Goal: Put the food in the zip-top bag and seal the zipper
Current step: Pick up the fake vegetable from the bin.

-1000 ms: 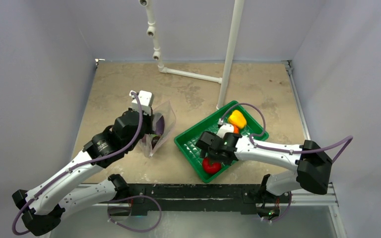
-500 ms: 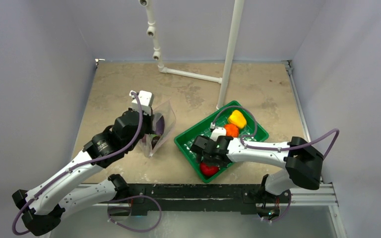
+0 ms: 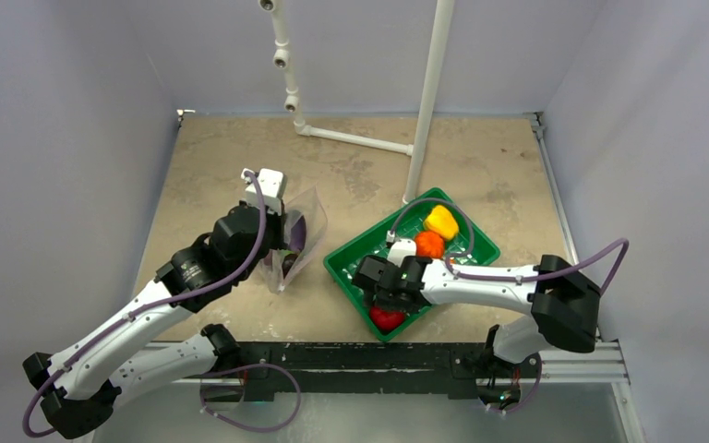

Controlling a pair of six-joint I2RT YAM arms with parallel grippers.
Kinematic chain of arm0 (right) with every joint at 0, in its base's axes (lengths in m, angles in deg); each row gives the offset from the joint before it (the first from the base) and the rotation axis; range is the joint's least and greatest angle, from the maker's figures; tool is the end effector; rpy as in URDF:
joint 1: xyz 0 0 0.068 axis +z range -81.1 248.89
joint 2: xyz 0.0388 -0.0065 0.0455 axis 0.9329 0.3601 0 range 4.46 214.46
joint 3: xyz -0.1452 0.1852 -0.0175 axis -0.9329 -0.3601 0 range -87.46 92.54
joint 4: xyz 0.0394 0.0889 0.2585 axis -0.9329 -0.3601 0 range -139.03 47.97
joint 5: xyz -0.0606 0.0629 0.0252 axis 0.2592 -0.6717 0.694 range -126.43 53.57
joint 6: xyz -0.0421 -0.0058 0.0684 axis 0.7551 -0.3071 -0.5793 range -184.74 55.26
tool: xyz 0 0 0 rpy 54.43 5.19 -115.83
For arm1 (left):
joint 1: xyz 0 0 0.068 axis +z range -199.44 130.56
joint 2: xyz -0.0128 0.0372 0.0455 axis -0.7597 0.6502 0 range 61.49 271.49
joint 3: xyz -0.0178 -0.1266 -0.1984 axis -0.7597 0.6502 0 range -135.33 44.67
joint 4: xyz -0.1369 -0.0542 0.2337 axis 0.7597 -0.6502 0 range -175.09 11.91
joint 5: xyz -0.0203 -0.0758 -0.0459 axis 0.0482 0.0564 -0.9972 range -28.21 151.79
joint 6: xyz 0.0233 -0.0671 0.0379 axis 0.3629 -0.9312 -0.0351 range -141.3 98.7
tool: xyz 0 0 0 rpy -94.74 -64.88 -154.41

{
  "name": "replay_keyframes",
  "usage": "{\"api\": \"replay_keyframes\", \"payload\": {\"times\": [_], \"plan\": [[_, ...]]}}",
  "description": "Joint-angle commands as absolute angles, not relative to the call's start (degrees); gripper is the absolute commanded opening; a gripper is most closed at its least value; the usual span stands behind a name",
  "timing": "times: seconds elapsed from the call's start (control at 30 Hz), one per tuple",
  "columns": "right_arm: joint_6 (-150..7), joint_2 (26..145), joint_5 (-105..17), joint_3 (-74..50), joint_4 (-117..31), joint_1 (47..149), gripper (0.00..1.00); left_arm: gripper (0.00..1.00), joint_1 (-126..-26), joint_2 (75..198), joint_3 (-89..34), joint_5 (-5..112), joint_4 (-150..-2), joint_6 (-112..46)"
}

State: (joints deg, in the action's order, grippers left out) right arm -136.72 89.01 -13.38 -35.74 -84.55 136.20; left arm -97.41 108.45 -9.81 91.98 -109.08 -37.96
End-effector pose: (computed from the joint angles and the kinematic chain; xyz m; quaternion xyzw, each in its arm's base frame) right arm 0.1352 0.2526 0.1138 0.0651 0.9700 0.0482 0.2292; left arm 0.1864 -0.1545 0.3188 0.0802 0.8159 -0.0991 0.5640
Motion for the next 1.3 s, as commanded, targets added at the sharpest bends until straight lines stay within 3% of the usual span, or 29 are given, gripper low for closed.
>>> {"api": "replay_keyframes", "payload": {"times": [0.0,0.17,0.6,1.07,1.27], "plan": [[-137.57,85.92,-13.04,-34.89,-86.45,136.92,0.24,0.00,-97.01,108.56,-9.33,91.76,-108.36,-36.86],[-140.01,83.96,-10.92,-32.92,-89.48,136.96,0.13,0.00,-97.05,108.61,-9.31,91.76,-108.49,-36.95],[-137.52,80.78,-3.48,-17.27,-93.98,136.92,0.13,0.00,-97.07,108.89,-9.32,91.91,-108.43,-36.95],[-127.04,88.08,2.12,8.06,-93.80,136.83,0.14,0.00,-97.03,108.58,-9.30,92.29,-108.48,-36.94],[-124.19,90.92,1.17,13.59,-90.33,136.83,0.15,0.00,-97.11,108.60,-9.37,92.11,-108.46,-36.95]]}}
